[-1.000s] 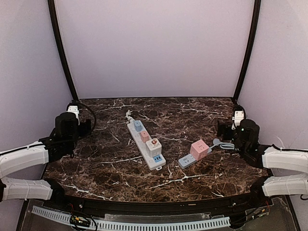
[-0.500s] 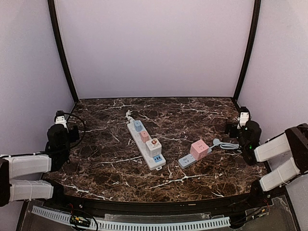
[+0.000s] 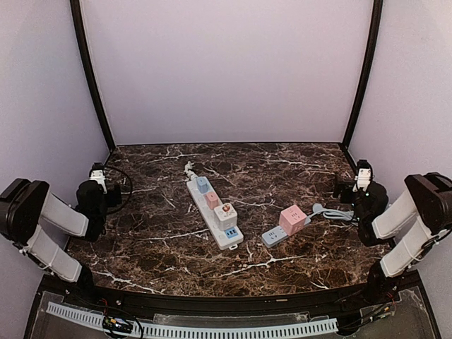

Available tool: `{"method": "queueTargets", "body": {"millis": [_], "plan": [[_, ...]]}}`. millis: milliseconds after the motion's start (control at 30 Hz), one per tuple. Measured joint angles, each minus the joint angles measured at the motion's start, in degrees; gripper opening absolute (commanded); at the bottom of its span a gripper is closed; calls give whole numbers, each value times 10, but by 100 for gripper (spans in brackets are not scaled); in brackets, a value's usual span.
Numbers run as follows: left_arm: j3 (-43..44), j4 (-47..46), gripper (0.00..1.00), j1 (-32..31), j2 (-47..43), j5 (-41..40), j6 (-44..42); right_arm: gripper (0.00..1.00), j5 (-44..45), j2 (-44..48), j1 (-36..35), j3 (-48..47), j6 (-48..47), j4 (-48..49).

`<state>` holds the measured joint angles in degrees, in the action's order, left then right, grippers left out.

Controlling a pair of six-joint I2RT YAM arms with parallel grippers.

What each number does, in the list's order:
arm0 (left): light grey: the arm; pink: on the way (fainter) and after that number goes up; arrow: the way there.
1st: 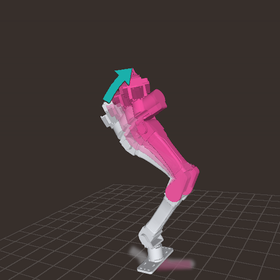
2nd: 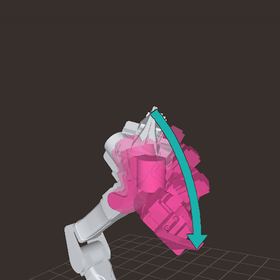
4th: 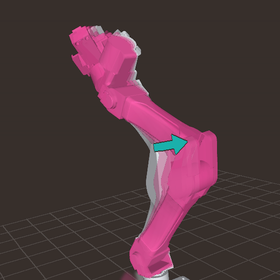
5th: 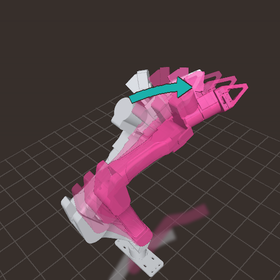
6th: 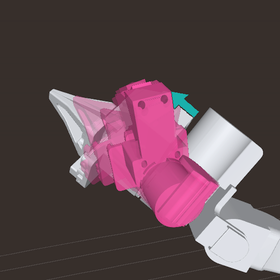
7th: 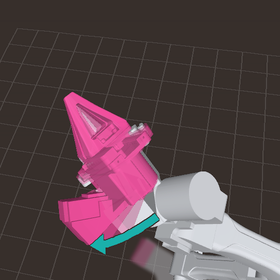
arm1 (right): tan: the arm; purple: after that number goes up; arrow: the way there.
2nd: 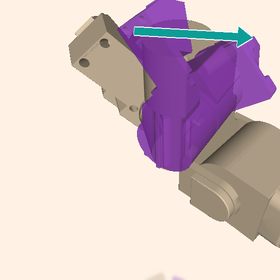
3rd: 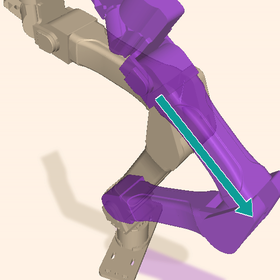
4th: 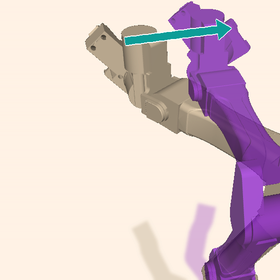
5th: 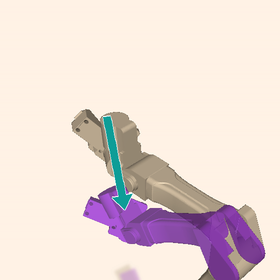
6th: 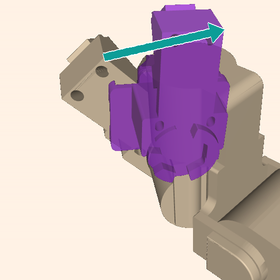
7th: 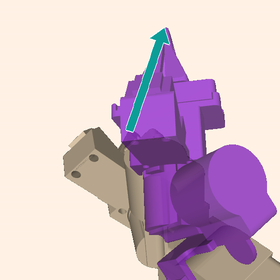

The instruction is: Insert the plug

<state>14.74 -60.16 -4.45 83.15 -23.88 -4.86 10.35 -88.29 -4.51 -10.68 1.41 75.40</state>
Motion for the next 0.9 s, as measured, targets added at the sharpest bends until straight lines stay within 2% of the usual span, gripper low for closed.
{"method": "queueTargets", "body": {"millis": [200,400,900], "plan": [[19,-40,93,12,74,47,-5,99,-21,0,0,-9,-1,0],[36,-40,99,31,74,87,-3,99,-28,0,1,-10,-1,0],[39,-38,99,35,74,109,-3,99,-15,0,1,-10,2,0]]}}
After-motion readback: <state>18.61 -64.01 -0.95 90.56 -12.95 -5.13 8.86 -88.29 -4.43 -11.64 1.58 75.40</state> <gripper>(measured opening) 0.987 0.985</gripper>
